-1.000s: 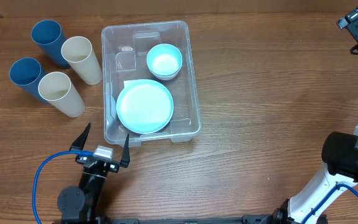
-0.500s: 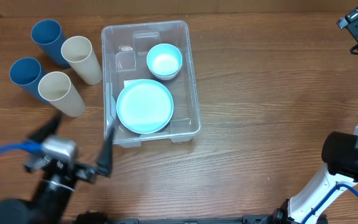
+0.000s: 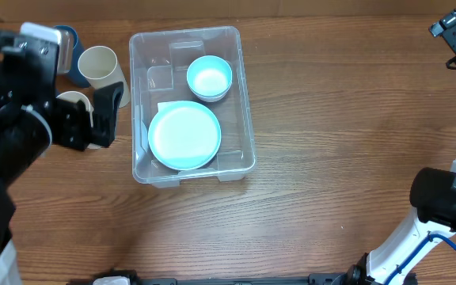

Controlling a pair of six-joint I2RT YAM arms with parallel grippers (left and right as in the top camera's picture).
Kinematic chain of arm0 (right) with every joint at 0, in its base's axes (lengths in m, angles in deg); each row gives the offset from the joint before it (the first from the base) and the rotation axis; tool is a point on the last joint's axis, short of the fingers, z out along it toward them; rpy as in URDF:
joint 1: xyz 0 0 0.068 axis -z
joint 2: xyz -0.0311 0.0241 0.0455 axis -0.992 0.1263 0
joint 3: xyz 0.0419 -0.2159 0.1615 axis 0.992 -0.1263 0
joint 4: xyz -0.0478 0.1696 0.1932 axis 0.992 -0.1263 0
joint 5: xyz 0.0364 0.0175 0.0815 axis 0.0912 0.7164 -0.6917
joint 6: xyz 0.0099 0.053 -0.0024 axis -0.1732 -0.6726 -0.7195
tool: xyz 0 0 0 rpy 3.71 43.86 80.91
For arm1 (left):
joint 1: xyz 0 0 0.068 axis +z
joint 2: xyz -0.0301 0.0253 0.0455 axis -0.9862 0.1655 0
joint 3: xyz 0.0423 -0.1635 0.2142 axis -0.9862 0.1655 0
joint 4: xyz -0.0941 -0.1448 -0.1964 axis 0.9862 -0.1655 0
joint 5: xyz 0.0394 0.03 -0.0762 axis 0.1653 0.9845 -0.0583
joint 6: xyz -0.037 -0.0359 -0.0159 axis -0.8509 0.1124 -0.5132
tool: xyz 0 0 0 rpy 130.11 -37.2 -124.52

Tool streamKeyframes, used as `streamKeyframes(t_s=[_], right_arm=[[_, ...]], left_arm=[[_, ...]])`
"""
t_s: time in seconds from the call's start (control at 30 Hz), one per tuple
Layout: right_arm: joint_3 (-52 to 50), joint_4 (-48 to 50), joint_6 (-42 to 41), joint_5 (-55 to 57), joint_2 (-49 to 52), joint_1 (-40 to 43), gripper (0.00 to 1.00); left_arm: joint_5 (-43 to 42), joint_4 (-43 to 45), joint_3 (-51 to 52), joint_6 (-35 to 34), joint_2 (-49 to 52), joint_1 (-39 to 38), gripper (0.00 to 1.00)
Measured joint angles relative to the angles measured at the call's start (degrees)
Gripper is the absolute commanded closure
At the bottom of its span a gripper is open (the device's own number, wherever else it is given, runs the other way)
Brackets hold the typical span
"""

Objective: Pack container
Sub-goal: 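Move the left gripper to the beige cup at back left, then grasp the beige cup with the left gripper and lift it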

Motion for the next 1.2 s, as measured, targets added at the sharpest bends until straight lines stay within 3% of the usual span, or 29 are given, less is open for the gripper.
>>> streamKeyframes(t_s=[0.27,0.43,0.77,1.2], right_arm=[[0.0,0.0,0.0,0.0,0.0,0.0,0.00],[0.0,0.0,0.0,0.0,0.0,0.0,0.00],[0.0,0.0,0.0,0.0,0.0,0.0,0.00],[0.0,0.0,0.0,0.0,0.0,0.0,0.00]], left_arm=[[14.5,-3.9,-0.5,-11.3,10.7,1.7,0.00],[17.7,-7.3,-0.5,-14.3,20.9,5.9,0.00],[18.6,-13.7,-0.4,-13.3,37.2,8.0,0.00],[18.6,-11.9,-0.4,-10.8,44.7,8.0,0.01]])
